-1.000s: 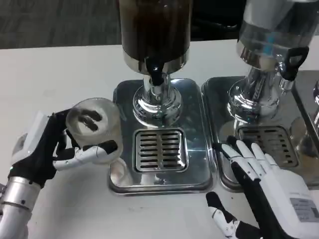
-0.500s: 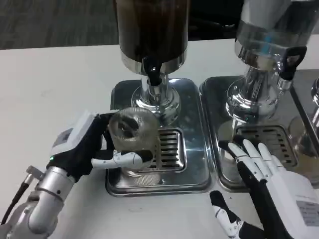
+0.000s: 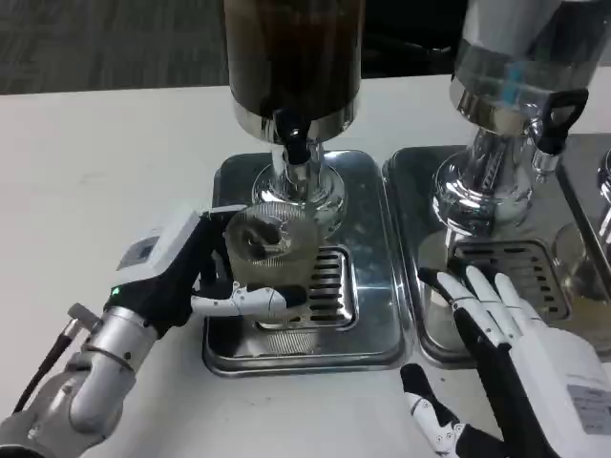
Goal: Grasp the cup under the faucet to collect the drink, then remove the cup.
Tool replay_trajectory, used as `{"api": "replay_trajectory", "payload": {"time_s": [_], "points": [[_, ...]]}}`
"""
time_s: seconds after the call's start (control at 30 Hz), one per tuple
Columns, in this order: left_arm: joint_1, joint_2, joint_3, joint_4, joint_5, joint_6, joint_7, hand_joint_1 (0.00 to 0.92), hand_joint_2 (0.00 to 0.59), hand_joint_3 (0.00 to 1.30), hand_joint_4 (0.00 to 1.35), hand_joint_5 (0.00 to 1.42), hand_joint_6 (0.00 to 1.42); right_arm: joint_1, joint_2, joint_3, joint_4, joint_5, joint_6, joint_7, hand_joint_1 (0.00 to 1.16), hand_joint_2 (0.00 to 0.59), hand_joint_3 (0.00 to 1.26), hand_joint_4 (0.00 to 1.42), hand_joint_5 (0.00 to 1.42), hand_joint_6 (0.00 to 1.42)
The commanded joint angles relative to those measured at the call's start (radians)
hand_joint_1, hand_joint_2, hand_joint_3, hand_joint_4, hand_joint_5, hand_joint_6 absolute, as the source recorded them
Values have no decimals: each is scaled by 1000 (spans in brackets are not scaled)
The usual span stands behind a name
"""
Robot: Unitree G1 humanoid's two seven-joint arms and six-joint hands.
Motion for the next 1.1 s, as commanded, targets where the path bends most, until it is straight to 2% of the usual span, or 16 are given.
{"api": "replay_trajectory", "payload": {"time_s": [0.03, 0.2, 0.5, 0.7, 1.1], "points": [[-15, -1, -24, 5, 18, 29, -6, 301, 80, 529, 529, 652, 693, 6, 3, 5, -11, -1, -3, -18, 599, 454, 147, 44, 3, 64], [-28, 0, -44, 1, 20, 42, -30, 215, 95, 494, 486, 547, 524, 2, 7, 9, -4, 5, 0, -17, 599, 454, 147, 44, 3, 64], [-39, -5, -66, -12, 16, 45, -73, 167, 93, 419, 402, 482, 422, -13, 14, 22, 8, 9, 4, -14, 599, 454, 147, 44, 11, 64], [-33, 12, -81, -42, 39, 53, -39, 126, 95, 389, 340, 436, 310, -14, 11, 20, 6, 20, 2, -17, 598, 454, 155, 54, 26, 78], [5, 48, -98, -171, 141, 120, 83, 66, 70, 318, 212, 329, 231, -13, -1, 11, 1, 40, -6, -20, 597, 456, 163, 54, 38, 94]]}}
